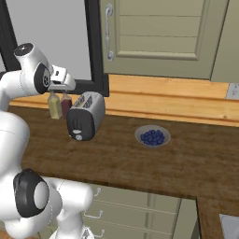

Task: Start the toaster. Once the lever pops up, take the bread to the plate on the dining counter.

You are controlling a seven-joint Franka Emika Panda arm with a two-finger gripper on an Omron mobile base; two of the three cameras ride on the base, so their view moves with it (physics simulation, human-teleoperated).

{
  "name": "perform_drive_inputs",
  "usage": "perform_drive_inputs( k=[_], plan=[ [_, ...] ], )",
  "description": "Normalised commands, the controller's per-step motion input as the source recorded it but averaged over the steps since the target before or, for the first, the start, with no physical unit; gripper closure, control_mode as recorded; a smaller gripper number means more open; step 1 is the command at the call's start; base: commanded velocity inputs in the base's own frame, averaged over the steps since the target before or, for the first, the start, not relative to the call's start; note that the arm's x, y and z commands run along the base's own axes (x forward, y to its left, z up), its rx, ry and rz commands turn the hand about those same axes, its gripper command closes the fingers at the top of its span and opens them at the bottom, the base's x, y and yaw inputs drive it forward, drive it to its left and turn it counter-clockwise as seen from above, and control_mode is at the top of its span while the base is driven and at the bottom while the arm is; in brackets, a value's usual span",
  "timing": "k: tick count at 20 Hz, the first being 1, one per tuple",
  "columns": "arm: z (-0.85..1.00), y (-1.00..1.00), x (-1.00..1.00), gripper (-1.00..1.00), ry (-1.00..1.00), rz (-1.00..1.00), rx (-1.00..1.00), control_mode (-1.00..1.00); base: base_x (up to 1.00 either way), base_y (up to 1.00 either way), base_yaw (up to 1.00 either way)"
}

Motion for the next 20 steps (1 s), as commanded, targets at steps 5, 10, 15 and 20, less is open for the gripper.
perform_drive_inputs(
  k=[5,10,15,20],
  plan=[
    [0.00,0.00,0.00,-1.00,0.00,0.00,0.00,-1.00,0.00,0.00,0.00],
    [0.00,0.00,0.00,-1.00,0.00,0.00,0.00,-1.00,0.00,0.00,0.00],
    [0.00,0.00,0.00,-1.00,0.00,0.00,0.00,-1.00,0.00,0.00,0.00],
    [0.00,0.00,0.00,-1.00,0.00,0.00,0.00,-1.00,0.00,0.00,0.00]
  ],
)
